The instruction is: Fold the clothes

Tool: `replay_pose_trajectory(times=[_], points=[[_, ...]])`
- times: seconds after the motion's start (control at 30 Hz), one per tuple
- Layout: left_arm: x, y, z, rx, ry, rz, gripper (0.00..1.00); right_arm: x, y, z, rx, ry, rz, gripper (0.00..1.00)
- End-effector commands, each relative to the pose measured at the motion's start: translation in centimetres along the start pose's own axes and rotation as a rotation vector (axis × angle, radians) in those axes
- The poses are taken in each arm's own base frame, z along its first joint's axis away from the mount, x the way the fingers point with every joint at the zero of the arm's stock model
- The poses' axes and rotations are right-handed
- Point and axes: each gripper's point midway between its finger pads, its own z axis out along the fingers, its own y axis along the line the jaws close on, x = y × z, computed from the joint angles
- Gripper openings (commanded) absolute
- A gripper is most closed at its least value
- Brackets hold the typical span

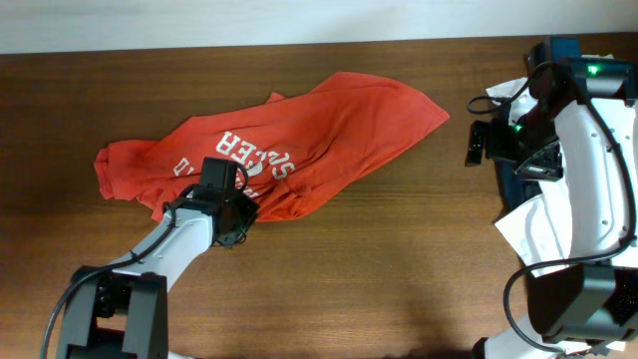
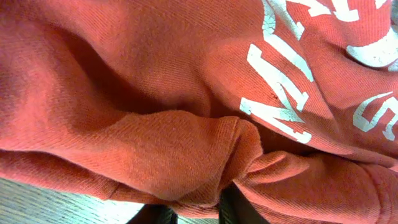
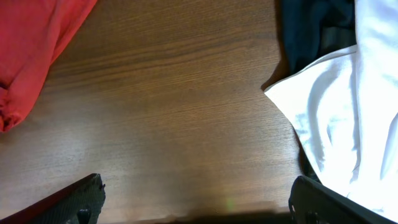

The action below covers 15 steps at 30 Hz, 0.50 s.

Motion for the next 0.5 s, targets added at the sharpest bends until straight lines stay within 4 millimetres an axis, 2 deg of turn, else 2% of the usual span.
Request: replay_pose_trajectory(times=[0.0, 0.07, 0.17, 0.27, 0.37, 0.47], points=[[0.7, 0.4, 0.5, -0.007, 0.028, 0.041, 0.07, 0.1, -0.2, -0.7, 0.013, -0.020, -0.004, 0.99], [1.3, 0.3, 0.5, 0.003, 0.065, 0.067, 0.00, 0.1, -0.2, -0.7, 0.013, -0.020, -0.004, 0.99], [2.7, 2.2, 0.0, -0.070, 0.125, 0.086, 0.00, 0.1, -0.2, -0.6, 0.014, -0.020, -0.004, 0.99], [3.5, 4.4, -1.8, -0.134, 0.170, 0.247, 0.00, 0.1, -0.2, -0.6, 0.014, -0.019, -0.004, 0.99], [2.6, 5.8, -4.1, -0.145, 0.166, 0.359, 0.00, 0.0, -0.2, -0.3, 0.015, -0.009, -0.003, 0.99], [0.0, 6.6, -7.3, -0.096, 0.087, 0.362, 0.02, 0.4, 0.2, 0.7, -0.009, 0.031, -0.003, 0.99]])
